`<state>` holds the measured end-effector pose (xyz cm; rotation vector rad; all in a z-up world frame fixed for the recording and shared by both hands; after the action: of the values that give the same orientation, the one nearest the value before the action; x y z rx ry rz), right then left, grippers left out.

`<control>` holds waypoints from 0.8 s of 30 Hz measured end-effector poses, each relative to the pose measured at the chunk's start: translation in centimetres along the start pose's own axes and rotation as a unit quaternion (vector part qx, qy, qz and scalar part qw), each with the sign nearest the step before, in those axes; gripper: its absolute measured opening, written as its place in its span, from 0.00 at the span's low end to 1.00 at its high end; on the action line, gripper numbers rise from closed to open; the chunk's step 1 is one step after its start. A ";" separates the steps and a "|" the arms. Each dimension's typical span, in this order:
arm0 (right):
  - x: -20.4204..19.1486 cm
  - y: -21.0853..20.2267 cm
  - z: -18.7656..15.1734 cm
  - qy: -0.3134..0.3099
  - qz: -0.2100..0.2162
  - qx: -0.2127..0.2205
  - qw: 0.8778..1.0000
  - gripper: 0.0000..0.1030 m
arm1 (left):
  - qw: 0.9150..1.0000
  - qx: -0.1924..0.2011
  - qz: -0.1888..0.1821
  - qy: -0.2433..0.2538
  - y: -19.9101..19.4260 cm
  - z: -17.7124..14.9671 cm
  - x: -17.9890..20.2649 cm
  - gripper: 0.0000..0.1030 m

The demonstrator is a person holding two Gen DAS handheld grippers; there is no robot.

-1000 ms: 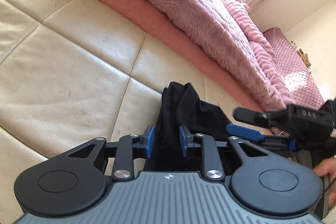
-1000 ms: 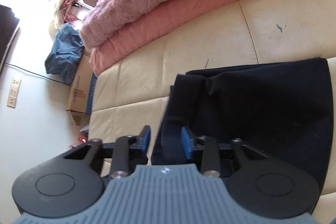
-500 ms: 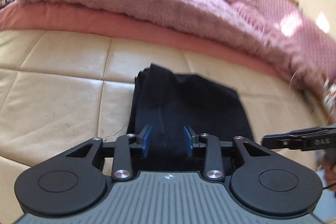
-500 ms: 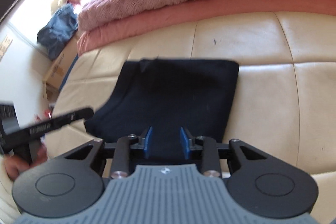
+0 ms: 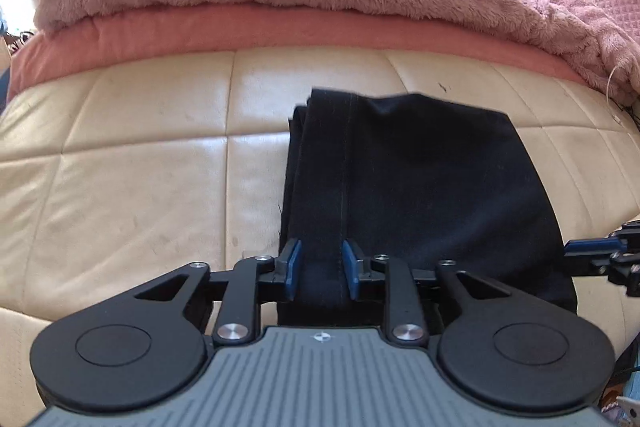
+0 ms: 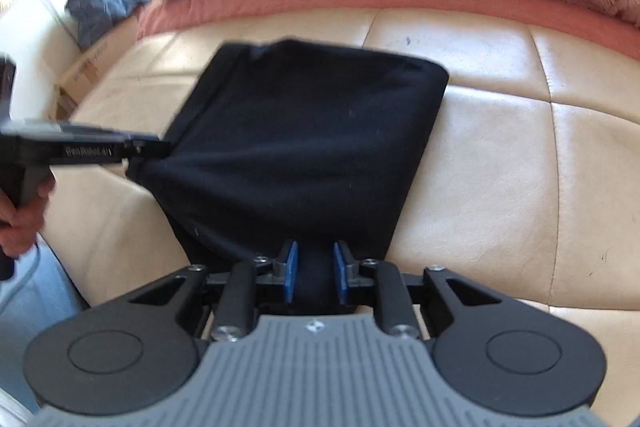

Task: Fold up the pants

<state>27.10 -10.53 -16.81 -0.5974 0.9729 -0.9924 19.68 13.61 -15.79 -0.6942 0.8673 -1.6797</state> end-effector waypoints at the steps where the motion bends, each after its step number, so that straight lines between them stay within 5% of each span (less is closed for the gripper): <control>1: 0.6 -0.2 0.6 0.010 0.001 0.009 1.000 0.23 | 1.000 0.002 0.002 0.000 0.0 0.5 -0.1 0.49; 3: 1.8 -0.1 1.4 0.028 -0.006 0.018 0.999 0.36 | 1.000 0.007 0.012 0.003 0.2 1.4 -0.2 0.58; 8: 3.9 0.6 2.4 0.092 0.019 0.018 0.995 0.45 | 1.000 0.003 0.003 -0.008 1.5 2.4 -0.8 0.72; 14: 4.5 2.4 3.3 0.147 0.041 0.020 0.988 0.45 | 0.998 -0.013 -0.028 -0.058 3.9 2.1 -2.2 0.72; 20: 5.8 4.2 3.6 0.185 0.054 0.007 0.981 0.40 | 0.980 -0.009 -0.114 -0.163 5.9 1.1 -3.8 0.69; 24: 6.5 4.7 3.7 0.214 0.079 0.008 0.974 0.40 | 0.976 0.002 -0.131 -0.174 6.5 1.3 -3.9 0.69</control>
<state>33.68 -14.27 -21.40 -0.2879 1.3690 -1.0053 25.26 16.10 -20.55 -1.1002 0.5401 -1.7183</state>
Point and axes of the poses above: each gripper's, at about its wrist camera, not at the fingertips, and y roughly the way its jaws point, x to its right, z to its top, the point moved 7 cm from there along y, roughly the way its jaws point, and after that the axes turned 7 degrees about y, right-handed, at the moved point
